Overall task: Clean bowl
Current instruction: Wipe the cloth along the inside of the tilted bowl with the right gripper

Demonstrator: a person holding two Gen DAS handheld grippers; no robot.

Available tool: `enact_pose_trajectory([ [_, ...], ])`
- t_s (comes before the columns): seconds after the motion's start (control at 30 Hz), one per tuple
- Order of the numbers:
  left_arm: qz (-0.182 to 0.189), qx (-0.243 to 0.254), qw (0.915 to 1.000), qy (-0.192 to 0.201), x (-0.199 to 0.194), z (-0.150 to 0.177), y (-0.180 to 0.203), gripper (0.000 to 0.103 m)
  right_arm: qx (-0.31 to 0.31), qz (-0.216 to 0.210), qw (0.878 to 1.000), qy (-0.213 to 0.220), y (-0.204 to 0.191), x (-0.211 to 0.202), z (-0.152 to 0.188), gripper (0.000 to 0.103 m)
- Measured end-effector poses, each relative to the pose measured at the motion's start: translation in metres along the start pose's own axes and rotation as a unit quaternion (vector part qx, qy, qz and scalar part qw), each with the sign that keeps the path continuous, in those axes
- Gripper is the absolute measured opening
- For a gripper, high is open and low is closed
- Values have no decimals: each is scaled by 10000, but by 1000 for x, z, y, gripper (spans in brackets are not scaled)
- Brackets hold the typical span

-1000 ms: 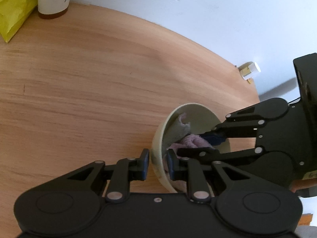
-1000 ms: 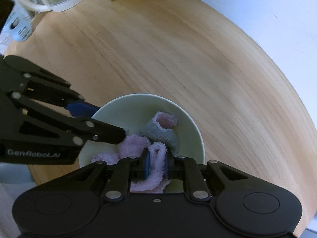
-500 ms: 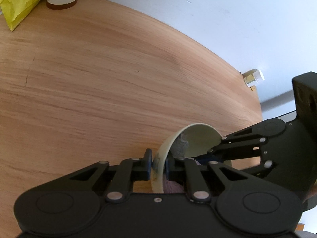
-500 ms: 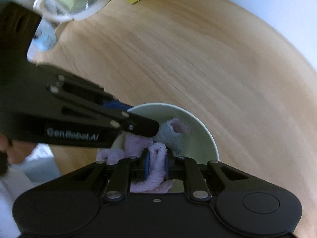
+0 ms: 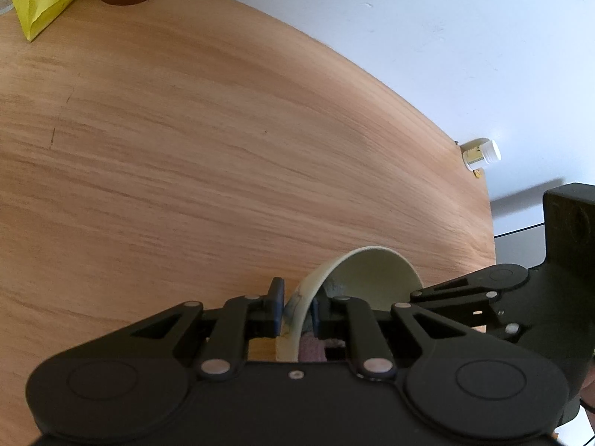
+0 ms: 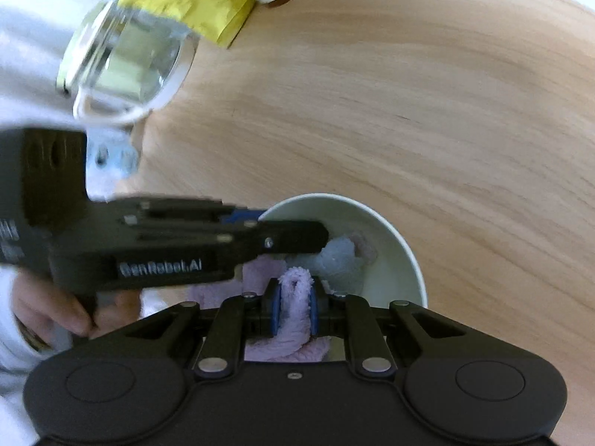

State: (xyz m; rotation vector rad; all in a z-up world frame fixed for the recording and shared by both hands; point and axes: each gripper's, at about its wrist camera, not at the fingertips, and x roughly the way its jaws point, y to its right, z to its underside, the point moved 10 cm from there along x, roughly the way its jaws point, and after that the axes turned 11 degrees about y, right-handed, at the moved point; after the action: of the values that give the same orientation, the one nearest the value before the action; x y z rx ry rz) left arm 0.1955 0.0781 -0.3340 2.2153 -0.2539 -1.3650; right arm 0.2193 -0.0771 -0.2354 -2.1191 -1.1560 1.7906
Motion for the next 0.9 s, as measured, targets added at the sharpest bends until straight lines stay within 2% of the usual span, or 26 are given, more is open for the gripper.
enact_pose_trajectory([
  [0.2, -5, -128, 9999, -8, 2, 3, -4, 14, -364, 69, 9993, 1, -4, 0, -2, 19],
  [0.3, -49, -38, 10000, -3, 0, 5, -4, 14, -508, 105, 9987, -3, -4, 2, -2, 19],
  [0.43, -81, -10, 10000, -1, -2, 6, -5, 13, -446, 76, 9990, -53, -2, 1, -1, 18],
  [0.63, -143, 111, 9998, -15, -3, 9, -5, 13, -1182, 534, 9914, -175, -9, 11, 0, 17],
  [0.8, -209, 238, 9995, -24, 0, 12, -3, 13, -1268, 615, 9898, -189, -11, 15, -2, 15],
  [0.9, -243, 273, 9993, -31, 2, 13, -2, 13, -1549, 781, 9847, -157, -12, 13, 1, 15],
])
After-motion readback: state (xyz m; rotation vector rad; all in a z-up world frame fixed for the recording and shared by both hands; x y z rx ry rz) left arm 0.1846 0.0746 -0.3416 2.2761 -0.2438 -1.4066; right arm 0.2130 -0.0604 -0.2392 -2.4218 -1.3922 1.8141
